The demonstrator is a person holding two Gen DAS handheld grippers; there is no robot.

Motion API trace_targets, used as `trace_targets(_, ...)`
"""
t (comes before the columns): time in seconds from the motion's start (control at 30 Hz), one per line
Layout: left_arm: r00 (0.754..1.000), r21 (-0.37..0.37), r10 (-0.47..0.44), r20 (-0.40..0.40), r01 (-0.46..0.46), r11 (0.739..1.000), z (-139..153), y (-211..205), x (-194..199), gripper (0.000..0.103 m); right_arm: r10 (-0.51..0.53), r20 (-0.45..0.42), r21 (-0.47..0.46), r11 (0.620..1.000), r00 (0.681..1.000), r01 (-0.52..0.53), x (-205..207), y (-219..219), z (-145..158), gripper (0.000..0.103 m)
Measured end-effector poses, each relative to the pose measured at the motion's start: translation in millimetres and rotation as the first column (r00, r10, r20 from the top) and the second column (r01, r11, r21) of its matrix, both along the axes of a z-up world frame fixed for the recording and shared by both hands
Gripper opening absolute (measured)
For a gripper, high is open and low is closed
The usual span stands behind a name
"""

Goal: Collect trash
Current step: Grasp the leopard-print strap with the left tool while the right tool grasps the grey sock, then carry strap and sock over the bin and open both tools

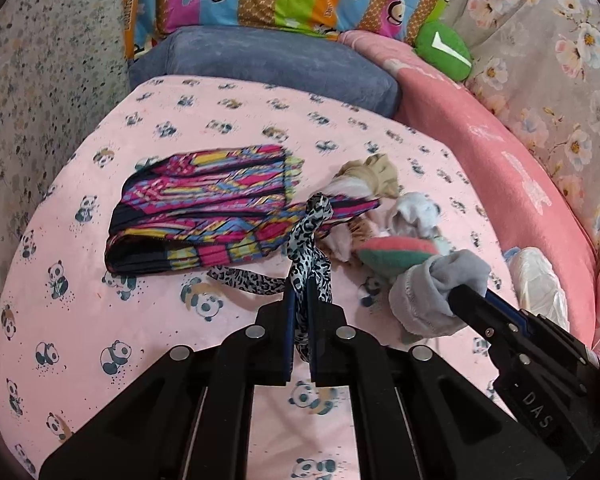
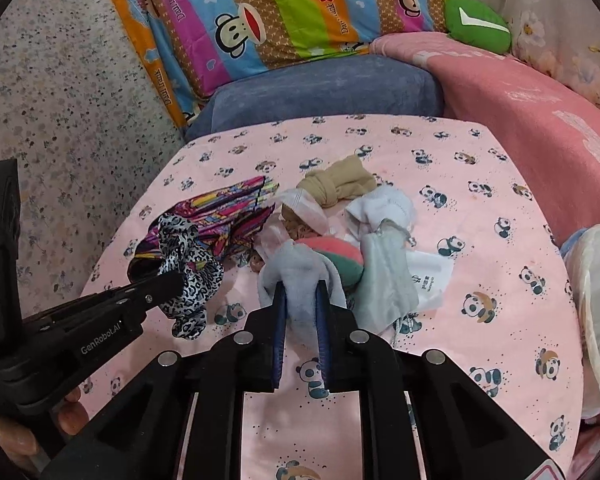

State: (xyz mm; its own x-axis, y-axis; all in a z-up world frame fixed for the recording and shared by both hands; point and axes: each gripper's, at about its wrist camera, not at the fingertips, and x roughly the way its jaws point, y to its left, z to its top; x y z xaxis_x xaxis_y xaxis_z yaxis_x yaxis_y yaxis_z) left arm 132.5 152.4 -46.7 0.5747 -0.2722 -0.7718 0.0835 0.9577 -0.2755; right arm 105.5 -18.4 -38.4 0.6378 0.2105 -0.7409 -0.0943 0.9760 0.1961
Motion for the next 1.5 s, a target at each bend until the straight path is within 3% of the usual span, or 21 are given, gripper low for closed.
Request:
trace_targets(0.33, 0.988, -0.024, -0.097, 0.124, 0.100, 0.995, 60, -48, -9, 0.005, -0.115, 0.144, 0.035, 0.993, 0.983, 0.112, -23, -52, 61, 0.013)
trace_targets(0.7, 0.940, -0.028, -0.260, 0.221, 0.273, 0.962, 107, -144, -21, 0.005, -0.309, 0.221, 0.071, 0.951, 0.925, 0.301, -56, -145, 92, 0.013)
trace_targets(1.17, 0.846, -0.003, -0.482, 0.229, 0.496, 0.869, 113, -283, -42, 0.005, -0.545, 0.210, 0.123, 0.839, 0.812, 0.531, -108, -274, 81, 0.013)
trace_targets(1.5, 0.770, 0.019, -0.603, 0.211, 0.613, 0.790, 100, -357, -61, 0.005, -0.640, 0.163, 0.132, 0.769, 0.751, 0.626, -131, -328, 57, 0.014)
